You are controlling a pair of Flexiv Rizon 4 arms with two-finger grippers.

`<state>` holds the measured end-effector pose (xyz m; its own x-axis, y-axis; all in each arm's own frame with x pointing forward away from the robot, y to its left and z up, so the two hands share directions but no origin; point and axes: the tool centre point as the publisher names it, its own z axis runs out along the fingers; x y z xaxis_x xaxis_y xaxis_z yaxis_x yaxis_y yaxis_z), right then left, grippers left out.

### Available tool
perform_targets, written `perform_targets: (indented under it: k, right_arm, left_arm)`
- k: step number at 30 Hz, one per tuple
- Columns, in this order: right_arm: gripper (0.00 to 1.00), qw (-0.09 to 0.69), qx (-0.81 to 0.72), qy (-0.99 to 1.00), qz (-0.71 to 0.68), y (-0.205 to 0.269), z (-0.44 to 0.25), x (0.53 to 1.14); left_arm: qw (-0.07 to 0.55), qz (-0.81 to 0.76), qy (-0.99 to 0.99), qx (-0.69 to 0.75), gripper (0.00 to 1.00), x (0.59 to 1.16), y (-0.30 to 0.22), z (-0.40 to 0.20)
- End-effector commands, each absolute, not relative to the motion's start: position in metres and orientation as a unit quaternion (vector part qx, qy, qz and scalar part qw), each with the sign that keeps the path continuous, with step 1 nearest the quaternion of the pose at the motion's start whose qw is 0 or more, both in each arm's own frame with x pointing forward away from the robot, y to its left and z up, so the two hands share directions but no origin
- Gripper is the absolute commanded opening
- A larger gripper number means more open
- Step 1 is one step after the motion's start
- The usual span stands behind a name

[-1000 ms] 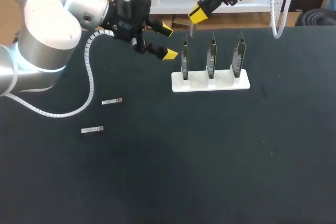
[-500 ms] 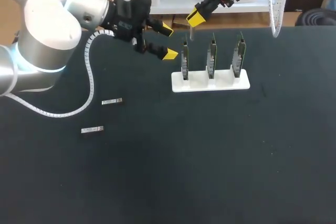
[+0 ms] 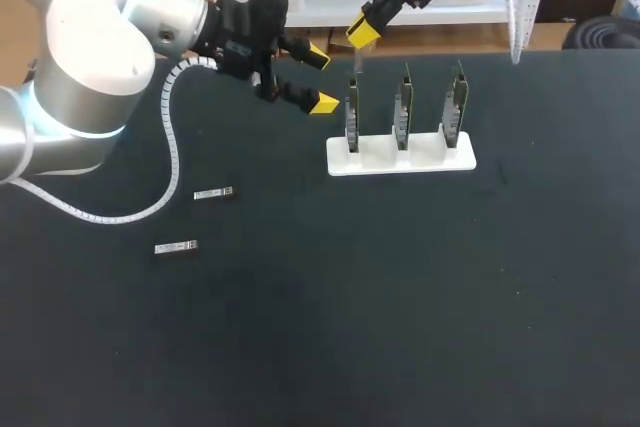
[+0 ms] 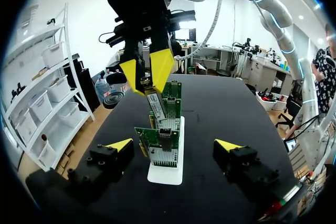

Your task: Pick up the optical module with the left hand, and insert it into the network port with the right hand.

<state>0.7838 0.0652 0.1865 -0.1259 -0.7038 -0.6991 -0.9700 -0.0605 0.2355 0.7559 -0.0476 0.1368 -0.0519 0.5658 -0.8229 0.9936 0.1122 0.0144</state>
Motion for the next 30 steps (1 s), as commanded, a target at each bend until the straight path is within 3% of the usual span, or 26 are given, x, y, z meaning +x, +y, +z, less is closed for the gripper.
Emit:
perform_targets:
  k: [1, 30]
  right_arm:
    - [0.0, 0.191, -0.633, 0.664, 0.349, 0.0689, 0.1845, 0.7765]
    - [0.0, 0.201, -0.652, 0.66, 0.316, 0.0655, 0.1814, 0.7687]
  left_arm:
    - [0.349, -0.304, 0.659, 0.593, 1.0, 0.7566, -0.0482, 0.1372]
    - [0.349, -0.304, 0.659, 0.593, 1.0, 0.7566, -0.0482, 0.1372]
